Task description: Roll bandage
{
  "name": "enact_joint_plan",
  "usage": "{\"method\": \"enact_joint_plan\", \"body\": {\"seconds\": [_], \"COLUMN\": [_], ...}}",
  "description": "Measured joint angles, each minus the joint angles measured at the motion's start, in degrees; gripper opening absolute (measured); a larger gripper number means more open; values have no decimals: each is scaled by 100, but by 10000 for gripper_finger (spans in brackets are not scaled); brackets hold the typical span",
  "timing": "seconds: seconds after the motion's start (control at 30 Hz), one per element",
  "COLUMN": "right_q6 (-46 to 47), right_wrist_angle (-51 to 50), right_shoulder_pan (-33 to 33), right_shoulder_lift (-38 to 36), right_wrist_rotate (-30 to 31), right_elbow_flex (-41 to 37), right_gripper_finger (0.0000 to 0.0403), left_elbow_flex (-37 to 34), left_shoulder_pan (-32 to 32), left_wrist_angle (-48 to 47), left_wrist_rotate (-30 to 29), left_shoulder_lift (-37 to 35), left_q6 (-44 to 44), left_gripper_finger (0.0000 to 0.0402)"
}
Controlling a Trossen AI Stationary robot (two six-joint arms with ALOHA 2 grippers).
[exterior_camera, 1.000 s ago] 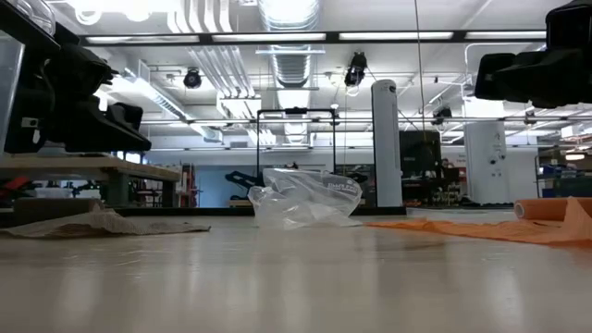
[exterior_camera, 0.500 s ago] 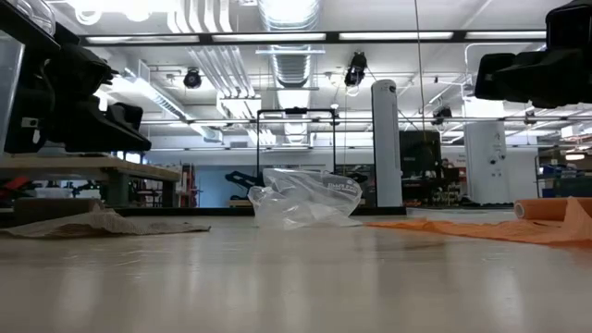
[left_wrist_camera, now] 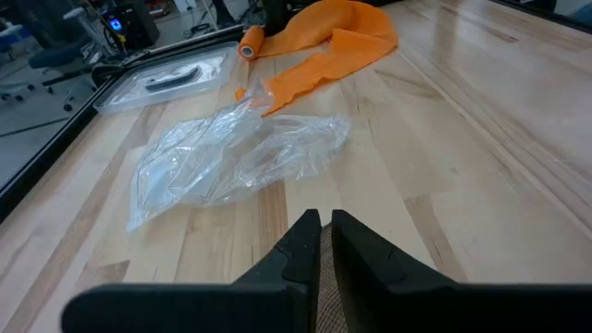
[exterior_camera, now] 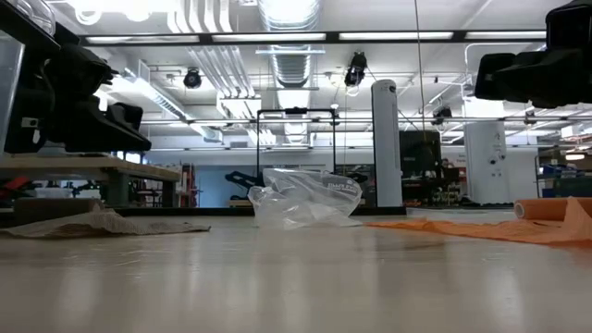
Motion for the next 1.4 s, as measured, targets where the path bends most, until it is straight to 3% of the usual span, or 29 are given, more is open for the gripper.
{"method": "enact_joint_plan", "body": {"seconds": [0.23,0.53,0.63,0.8,0.93,1.17,1.33,1.4], "right_q6": [-20,-1484,-76,3680,5373,5204,4934,4725], "right_wrist_angle": [0,142,658,1964,2707,2755,2715,2721], "right_shoulder_pan": [-2,0,24,23,22,24,22,22], "right_shoulder_lift": [0,0,3,1,-8,7,9,48], "right_wrist_rotate": [0,-6,-7,554,880,1493,1802,1816], "right_elbow_flex": [0,0,-2,-2,0,0,0,0], "right_gripper_finger": [0,0,0,0,0,0,0,0], "left_elbow_flex": [-2,0,0,0,0,-2,-2,-2], "left_shoulder_pan": [0,-1,-1,0,-6,0,0,0], "left_wrist_angle": [0,0,2,2,2,175,227,333], "left_wrist_rotate": [-2,-2,-2,-2,-281,-1306,-1351,-1225], "left_shoulder_lift": [0,-2,-1,-2,0,0,0,0], "left_q6": [-2,-2,-1,-2,109,153,137,-249], "left_gripper_finger": [23,23,23,23,23,23,23,23]}}
